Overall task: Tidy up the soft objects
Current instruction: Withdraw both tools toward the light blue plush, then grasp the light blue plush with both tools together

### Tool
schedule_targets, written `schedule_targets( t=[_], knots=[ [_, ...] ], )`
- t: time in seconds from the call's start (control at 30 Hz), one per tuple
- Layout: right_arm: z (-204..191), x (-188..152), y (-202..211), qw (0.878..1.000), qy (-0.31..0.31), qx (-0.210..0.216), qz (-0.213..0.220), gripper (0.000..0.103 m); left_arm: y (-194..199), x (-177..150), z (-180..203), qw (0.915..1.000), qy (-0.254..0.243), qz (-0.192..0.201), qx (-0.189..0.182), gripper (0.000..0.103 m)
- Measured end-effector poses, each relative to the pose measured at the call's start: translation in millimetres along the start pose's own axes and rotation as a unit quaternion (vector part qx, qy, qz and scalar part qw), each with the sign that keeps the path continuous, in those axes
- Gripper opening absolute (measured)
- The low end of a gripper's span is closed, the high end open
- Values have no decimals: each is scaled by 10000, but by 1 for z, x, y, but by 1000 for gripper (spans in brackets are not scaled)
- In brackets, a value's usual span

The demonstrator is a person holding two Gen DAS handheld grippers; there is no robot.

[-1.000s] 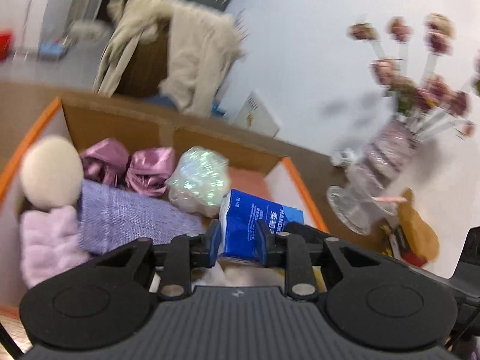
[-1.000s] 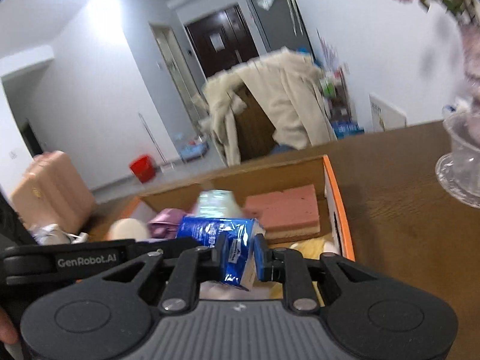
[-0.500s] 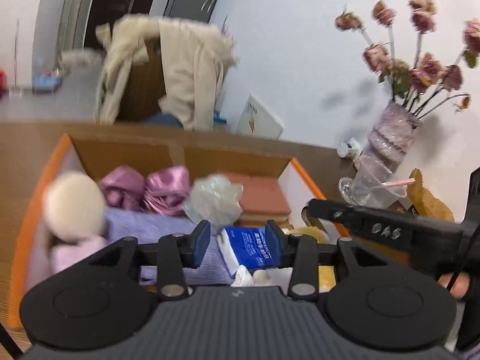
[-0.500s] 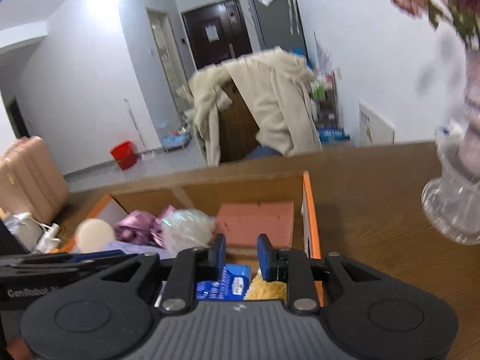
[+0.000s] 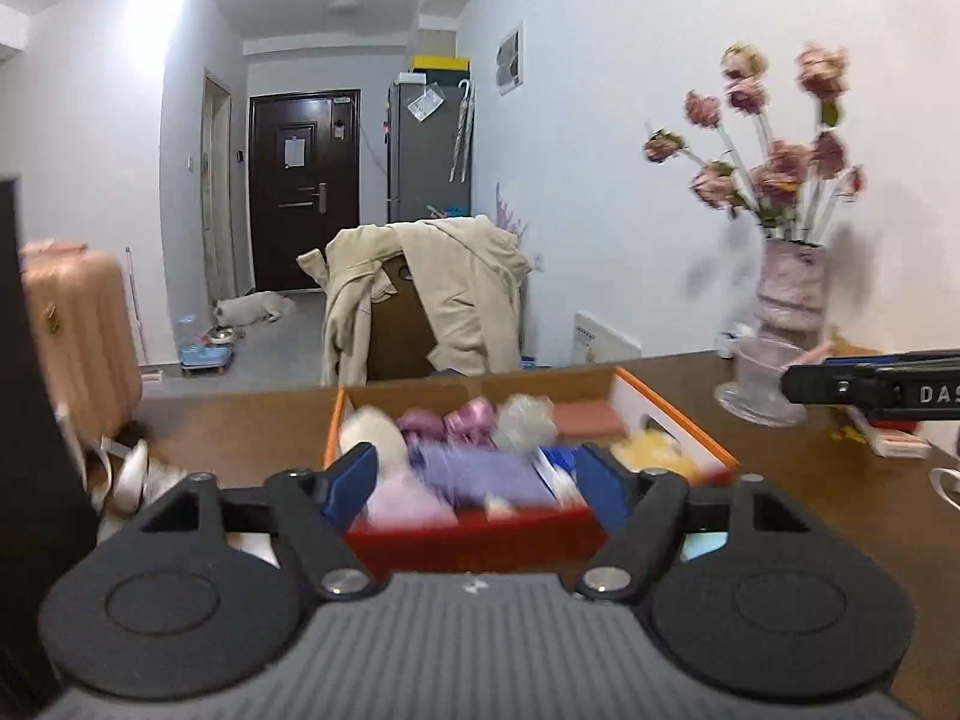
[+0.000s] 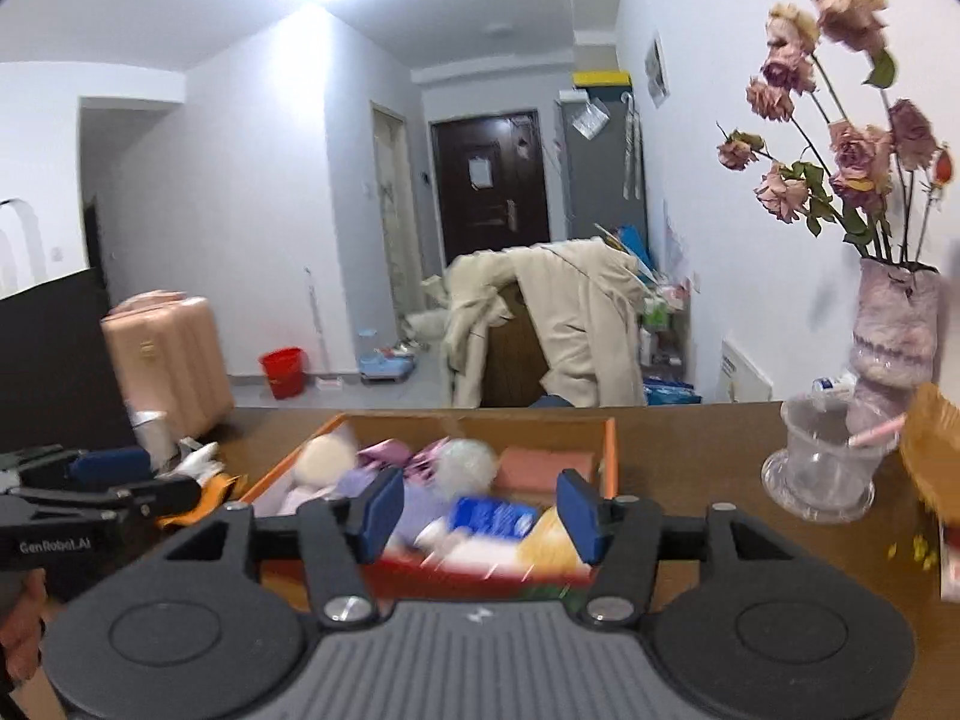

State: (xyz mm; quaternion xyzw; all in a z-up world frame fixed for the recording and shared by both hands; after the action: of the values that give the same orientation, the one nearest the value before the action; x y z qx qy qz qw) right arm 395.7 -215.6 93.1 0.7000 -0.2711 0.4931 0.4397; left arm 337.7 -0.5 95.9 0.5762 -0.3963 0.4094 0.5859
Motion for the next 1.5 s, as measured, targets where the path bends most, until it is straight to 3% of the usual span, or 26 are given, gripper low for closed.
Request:
schedule_targets(
  t=[0.03,0.1,0.17,0.23,0.33,0.6,0.77,0.9,1.03,1.13,1.2,1.3,1.5],
  knots=[
    [-6,-10,12,9999,41,52,76,65,16,-12,1,9999,128,59,-38,82],
    [-18,-33,38,9991,242,9,356,84,42,-34,2,9991,331,272,-11,86],
    [-27,-56,62,9972,470,-218,532,90,64,-60,4,9985,350,388,188,87],
    [-29,-78,81,9971,304,-461,516,90,79,-83,6,9983,325,328,358,88],
    [-27,-107,105,9981,-223,-382,429,92,95,-108,11,9984,443,121,328,90],
    [-3,-139,119,9981,-221,-558,159,92,86,-117,41,9990,424,-102,49,90],
    [24,-133,94,9980,-382,-505,-7,91,51,-118,71,9984,190,-475,-239,91],
    [44,-120,56,9988,-298,-335,-173,88,5,-106,90,9947,490,-772,-461,86],
    [66,-110,10,9976,-504,-72,-463,78,-49,-94,108,9900,770,-1011,-609,67],
    [83,-108,-26,9949,-733,30,-690,74,-85,-89,121,9865,909,-1126,-767,59],
    [92,-109,-47,9930,-853,140,-807,62,-106,-89,128,9842,1010,-1191,-835,52],
    [103,-115,-71,9882,-1143,259,-982,49,-133,-95,134,9774,1243,-1405,-977,51],
    [113,-129,-92,9762,-1782,630,-1065,47,-150,-104,135,9609,1758,-1565,-1460,46]
  ],
)
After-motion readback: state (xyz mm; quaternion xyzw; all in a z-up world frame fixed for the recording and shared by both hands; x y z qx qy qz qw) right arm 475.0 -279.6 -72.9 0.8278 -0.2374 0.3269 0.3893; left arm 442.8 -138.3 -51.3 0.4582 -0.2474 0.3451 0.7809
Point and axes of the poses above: each gripper's, at about its wrist camera, not at the fingertips, and y roughly against the way its jaws point, z to its right, x to its top, the point moved 9 cm from there along -y, roughly the way its jaws point, and after that the axes turned 1 degree about y, right-handed, at the moved point
